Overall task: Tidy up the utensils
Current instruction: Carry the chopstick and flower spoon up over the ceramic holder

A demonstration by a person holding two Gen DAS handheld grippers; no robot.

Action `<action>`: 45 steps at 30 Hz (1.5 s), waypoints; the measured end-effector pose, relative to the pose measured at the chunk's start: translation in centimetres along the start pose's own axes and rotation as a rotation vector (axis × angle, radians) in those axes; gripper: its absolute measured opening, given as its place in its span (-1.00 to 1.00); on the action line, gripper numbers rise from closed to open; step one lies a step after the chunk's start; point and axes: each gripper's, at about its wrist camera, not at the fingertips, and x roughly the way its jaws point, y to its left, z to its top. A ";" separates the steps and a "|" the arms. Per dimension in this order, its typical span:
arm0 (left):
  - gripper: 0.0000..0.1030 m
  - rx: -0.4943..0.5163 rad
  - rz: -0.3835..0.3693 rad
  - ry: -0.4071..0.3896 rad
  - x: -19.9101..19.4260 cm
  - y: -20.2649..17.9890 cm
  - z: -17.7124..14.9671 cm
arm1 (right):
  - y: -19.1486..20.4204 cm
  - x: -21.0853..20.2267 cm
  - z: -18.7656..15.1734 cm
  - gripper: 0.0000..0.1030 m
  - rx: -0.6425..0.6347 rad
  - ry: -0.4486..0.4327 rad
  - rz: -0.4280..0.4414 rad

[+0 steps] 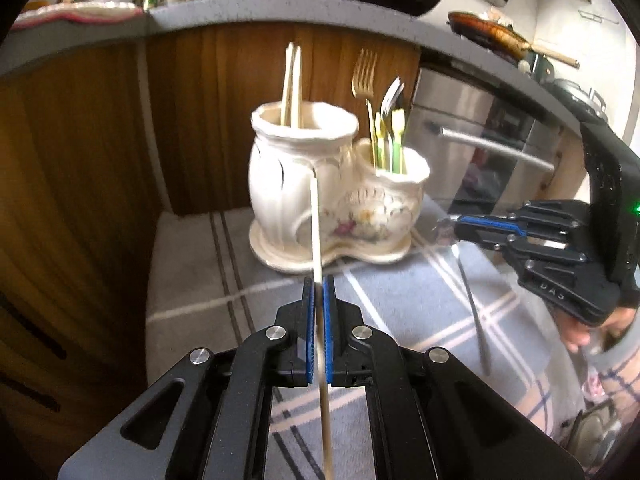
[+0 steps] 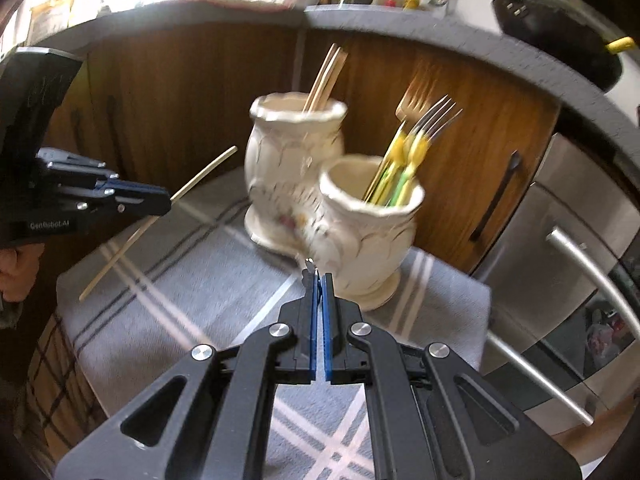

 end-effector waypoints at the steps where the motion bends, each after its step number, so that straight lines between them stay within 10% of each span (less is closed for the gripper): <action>1: -0.92 0.001 0.002 -0.015 -0.4 0.1 0.3 | -0.1 -0.4 0.2 -0.97 0.005 -0.017 -0.008; 22: -0.92 0.014 0.015 -0.290 -3.5 -0.2 8.5 | -4.8 -5.2 7.9 -0.97 0.120 -0.310 -0.112; 45: -0.92 -0.108 0.009 -0.537 0.5 2.3 15.8 | -5.7 -1.1 13.0 -0.97 0.053 -0.465 -0.276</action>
